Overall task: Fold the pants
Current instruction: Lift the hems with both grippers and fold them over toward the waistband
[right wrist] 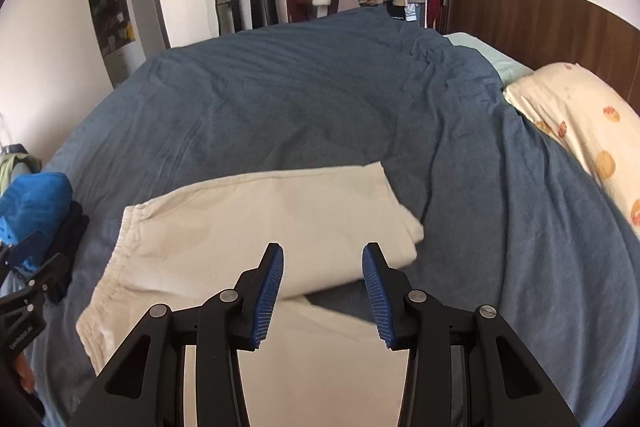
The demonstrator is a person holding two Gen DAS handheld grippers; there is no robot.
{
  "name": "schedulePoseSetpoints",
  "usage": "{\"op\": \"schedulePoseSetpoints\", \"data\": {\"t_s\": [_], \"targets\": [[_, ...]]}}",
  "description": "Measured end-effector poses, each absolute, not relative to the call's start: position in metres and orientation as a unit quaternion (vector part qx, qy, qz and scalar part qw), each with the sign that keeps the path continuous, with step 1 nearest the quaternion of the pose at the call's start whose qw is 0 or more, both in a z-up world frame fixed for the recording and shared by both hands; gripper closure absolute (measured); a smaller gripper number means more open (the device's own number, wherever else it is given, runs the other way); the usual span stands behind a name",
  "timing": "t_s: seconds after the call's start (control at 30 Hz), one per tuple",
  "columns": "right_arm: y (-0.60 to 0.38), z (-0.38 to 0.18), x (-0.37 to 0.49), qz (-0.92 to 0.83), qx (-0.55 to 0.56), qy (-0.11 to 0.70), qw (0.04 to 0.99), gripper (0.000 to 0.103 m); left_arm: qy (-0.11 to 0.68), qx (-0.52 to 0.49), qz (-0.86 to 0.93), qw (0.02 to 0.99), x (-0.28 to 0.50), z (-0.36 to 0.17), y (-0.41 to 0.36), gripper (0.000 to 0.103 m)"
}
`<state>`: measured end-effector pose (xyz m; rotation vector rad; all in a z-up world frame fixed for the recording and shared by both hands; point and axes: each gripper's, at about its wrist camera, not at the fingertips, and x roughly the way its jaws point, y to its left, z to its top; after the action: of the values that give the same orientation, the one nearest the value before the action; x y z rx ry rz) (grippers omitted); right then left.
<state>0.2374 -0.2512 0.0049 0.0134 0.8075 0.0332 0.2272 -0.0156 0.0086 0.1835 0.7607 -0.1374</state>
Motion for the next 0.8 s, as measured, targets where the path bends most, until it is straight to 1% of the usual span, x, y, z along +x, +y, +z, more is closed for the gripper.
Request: {"op": "schedulePoseSetpoints", "data": {"t_s": [0.13,0.33,0.47,0.63,0.73,0.8], "targets": [[-0.258,0.021,0.271,0.023,-0.019,0.418,0.908,0.062,0.379,0.122,-0.089,0.913,0.255,0.02,-0.031,0.044],[-0.274,0.013,0.329,0.06,-0.056,0.458,0.885,0.062,0.406,0.139,-0.121,0.895,0.31,0.017,-0.053,0.044],[-0.28,-0.009,0.375,0.099,-0.07,0.509,0.852,0.062,0.42,0.138,-0.152,0.884,0.35,-0.002,-0.065,0.044],[-0.28,-0.039,0.425,0.128,-0.099,0.57,0.805,0.062,0.449,0.165,-0.192,0.857,0.394,-0.028,-0.074,0.045],[-0.272,-0.042,0.45,0.148,-0.139,0.578,0.79,0.062,0.483,0.152,-0.217,0.835,0.419,-0.039,-0.073,0.045],[-0.259,-0.048,0.467,0.193,-0.174,0.594,0.762,0.062,0.502,0.149,-0.229,0.821,0.435,-0.048,-0.071,0.045]]}}
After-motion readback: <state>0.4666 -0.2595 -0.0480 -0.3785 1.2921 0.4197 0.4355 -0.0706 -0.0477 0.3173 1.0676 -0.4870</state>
